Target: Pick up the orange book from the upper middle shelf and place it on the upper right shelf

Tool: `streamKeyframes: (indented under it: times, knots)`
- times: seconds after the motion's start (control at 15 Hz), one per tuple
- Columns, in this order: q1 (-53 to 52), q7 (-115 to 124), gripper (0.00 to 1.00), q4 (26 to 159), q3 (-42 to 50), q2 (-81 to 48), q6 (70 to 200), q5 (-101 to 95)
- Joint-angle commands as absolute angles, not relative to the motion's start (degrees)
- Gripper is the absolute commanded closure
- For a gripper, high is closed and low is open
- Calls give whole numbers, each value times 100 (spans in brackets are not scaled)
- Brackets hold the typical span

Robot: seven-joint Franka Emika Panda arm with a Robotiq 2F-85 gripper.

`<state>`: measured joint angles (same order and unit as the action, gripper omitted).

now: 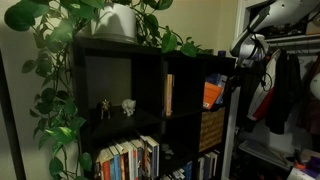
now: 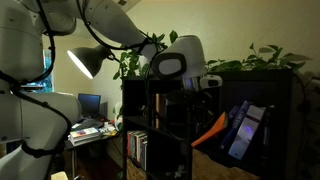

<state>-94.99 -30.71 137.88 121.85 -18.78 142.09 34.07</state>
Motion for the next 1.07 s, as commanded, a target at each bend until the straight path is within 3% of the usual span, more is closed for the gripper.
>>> streamKeyframes:
  times: [0.0,1.0]
  knots:
    - [-9222,-3368,96,13827,11965,-1873,14156,3661]
    - [-8420,-3267,96,13686,10758,-740,15230,3661]
